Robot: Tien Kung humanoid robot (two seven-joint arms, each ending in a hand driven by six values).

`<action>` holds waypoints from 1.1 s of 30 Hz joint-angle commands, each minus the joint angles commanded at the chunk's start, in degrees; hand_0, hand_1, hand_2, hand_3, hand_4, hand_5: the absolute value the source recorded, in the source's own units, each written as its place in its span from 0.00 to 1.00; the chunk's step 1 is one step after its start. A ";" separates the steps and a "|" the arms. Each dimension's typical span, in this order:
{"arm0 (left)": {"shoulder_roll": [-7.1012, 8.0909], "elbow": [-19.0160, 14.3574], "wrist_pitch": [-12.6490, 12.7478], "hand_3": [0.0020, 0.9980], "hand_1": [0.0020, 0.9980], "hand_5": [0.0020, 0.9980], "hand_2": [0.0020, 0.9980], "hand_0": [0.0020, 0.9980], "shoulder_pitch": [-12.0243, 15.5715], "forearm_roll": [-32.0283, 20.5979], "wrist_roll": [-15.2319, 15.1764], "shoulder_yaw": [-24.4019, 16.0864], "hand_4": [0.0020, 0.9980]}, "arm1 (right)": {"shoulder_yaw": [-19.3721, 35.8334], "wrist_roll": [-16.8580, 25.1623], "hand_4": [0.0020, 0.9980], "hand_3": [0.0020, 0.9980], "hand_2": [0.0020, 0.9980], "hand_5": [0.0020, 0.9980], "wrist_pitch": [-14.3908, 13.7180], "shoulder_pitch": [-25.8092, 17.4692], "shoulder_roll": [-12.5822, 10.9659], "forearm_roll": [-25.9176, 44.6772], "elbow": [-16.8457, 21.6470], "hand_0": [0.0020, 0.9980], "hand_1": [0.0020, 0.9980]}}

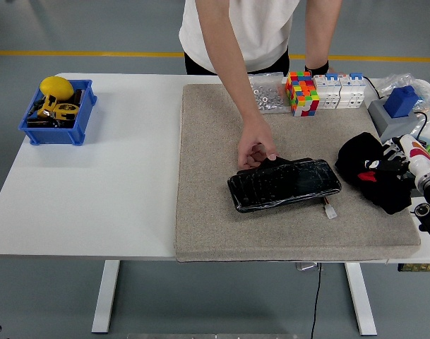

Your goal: Pick the rag up,wipe the panel,place it on the desk

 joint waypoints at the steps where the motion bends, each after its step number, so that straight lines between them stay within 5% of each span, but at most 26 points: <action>1: 0.00 0.00 0.00 0.61 0.73 0.63 0.73 0.68 0.01 0.00 0.00 0.00 0.67 | 0.12 -0.04 0.96 0.37 0.34 0.09 -0.10 0.03 -0.11 -0.06 0.32 0.18 0.29; 9: 0.07 0.00 -0.08 0.61 0.73 0.63 0.73 0.69 -0.06 -0.34 -0.09 0.52 0.67 | 0.46 -0.43 0.95 0.36 0.33 0.07 -0.23 -0.04 -0.25 -0.13 0.73 0.17 0.28; 10: 0.07 0.00 -0.08 0.61 0.73 0.63 0.73 0.69 -0.04 -0.38 -0.10 0.54 0.67 | 0.50 -0.83 0.88 0.45 0.43 0.10 0.19 -0.13 -0.19 -0.05 0.55 0.25 0.37; 15: 0.06 0.00 0.01 0.61 0.73 0.63 0.73 0.69 0.14 -0.17 0.02 0.31 0.67 | 0.20 -1.94 0.88 0.45 0.43 0.10 2.17 -0.41 0.28 0.74 -0.64 0.25 0.37; 16: 0.07 0.00 0.02 0.61 0.73 0.63 0.73 0.68 0.15 -0.10 0.03 0.26 0.67 | 0.09 -2.09 0.97 0.49 0.49 0.32 2.44 -0.39 0.37 0.81 -0.77 0.41 0.46; 21: 0.10 0.00 -0.02 0.61 0.73 0.63 0.73 0.68 0.04 0.01 -0.02 0.25 0.67 | -0.31 -2.15 0.97 0.49 0.49 0.32 2.80 -0.14 0.70 1.15 -0.98 0.41 0.46; 22: 0.10 0.00 -0.04 0.61 0.73 0.63 0.73 0.69 0.03 -0.02 -0.03 0.28 0.67 | -0.32 -2.39 1.00 0.63 0.62 0.44 3.21 -0.11 0.76 1.18 -1.01 0.55 0.57; 27: 0.04 0.00 -0.04 0.61 0.73 0.63 0.73 0.69 0.01 -0.01 -0.02 0.24 0.67 | -0.50 -2.92 1.00 0.63 0.62 0.44 4.79 -0.05 0.94 1.50 -1.23 0.55 0.57; 28: 0.02 0.00 -0.01 0.61 0.73 0.63 0.73 0.68 0.03 0.06 0.00 0.15 0.67 | -0.59 -3.08 1.00 0.78 0.73 0.58 5.22 -0.01 0.93 1.67 -1.23 0.69 0.68; 33: 0.03 0.00 -0.01 0.61 0.73 0.63 0.73 0.68 0.01 0.15 0.03 0.09 0.67 | -0.68 -3.10 1.00 0.78 0.73 0.58 5.60 0.21 0.89 1.72 -1.19 0.69 0.68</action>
